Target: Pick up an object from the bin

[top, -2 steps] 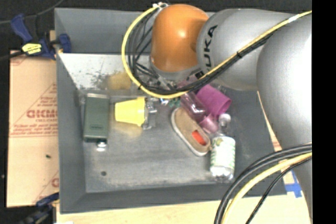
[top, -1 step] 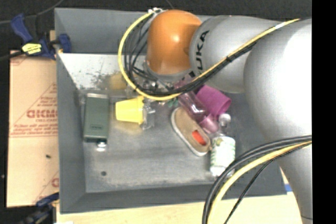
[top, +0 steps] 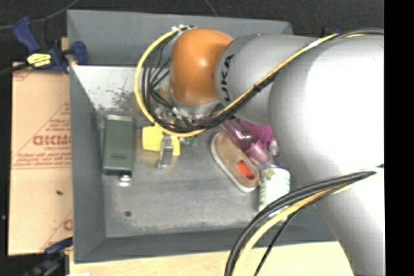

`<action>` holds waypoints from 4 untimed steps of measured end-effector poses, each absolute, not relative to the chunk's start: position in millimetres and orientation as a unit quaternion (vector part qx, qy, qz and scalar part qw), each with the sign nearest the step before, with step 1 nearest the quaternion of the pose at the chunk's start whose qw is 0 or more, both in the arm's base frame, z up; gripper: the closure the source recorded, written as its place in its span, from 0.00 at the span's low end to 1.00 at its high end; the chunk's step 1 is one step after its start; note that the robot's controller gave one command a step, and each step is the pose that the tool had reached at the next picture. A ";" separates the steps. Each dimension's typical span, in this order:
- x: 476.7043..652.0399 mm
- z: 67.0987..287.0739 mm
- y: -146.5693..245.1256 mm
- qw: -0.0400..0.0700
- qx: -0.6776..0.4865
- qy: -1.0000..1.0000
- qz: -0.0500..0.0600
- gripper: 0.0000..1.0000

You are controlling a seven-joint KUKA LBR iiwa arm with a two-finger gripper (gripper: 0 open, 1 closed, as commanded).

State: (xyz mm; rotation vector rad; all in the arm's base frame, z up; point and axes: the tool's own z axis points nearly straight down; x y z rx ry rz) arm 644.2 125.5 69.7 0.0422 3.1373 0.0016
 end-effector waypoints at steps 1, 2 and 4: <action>653.6 71.2 112.6 0.009 -0.097 0.995 0.000 1.00; 653.6 71.2 112.6 0.009 -0.097 0.995 0.001 1.00; 649.7 92.2 112.1 0.002 -0.096 0.995 0.000 1.00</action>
Offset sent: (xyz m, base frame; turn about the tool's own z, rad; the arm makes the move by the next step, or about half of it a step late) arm 0.0000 0.0000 0.0000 0.0000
